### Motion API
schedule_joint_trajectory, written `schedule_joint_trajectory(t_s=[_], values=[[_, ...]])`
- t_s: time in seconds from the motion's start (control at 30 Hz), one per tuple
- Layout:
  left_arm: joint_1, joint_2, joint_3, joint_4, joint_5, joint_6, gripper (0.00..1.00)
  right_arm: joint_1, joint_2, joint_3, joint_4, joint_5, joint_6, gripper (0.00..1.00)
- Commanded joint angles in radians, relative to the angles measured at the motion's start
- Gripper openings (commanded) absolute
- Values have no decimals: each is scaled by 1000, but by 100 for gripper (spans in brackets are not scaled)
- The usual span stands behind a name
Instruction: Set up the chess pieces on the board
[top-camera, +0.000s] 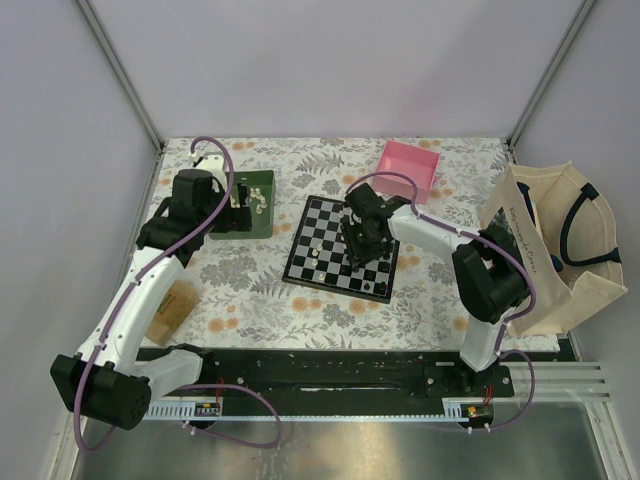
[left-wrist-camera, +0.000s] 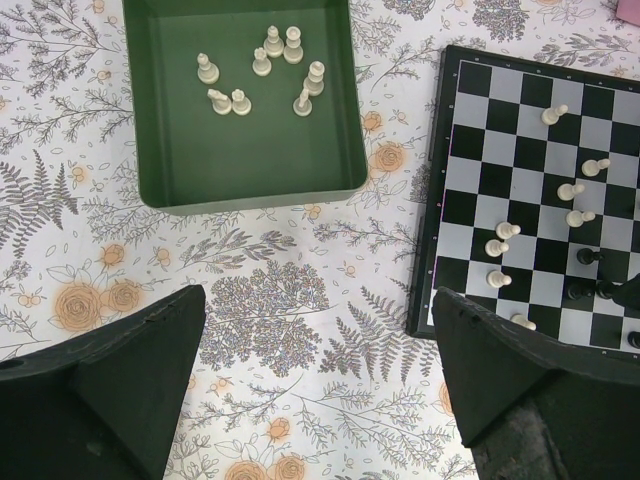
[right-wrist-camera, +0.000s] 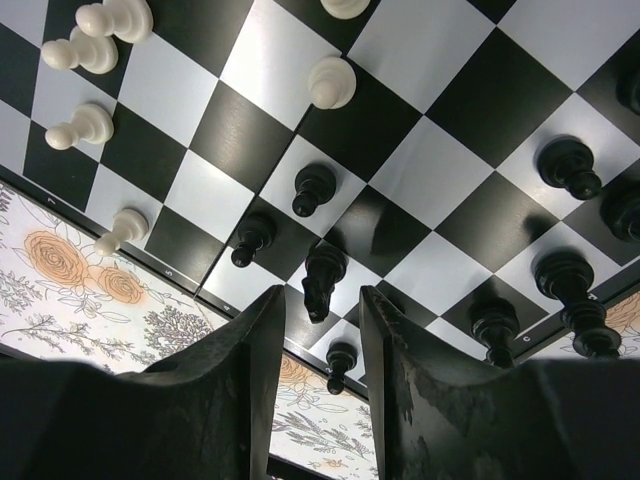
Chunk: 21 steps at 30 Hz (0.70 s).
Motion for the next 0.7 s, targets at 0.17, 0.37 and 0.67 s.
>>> schedule_joint_trajectory(t_s=[0.17, 0.37, 0.67], values=[[-4, 1, 2, 11, -1, 8, 99, 19, 26, 45, -15, -4, -15, 42], [-1, 1, 0, 9, 0, 10, 99, 20, 29, 45, -15, 16, -15, 38], [-2, 4, 2, 8, 0, 13, 99, 22, 35, 59, -15, 7, -15, 27]])
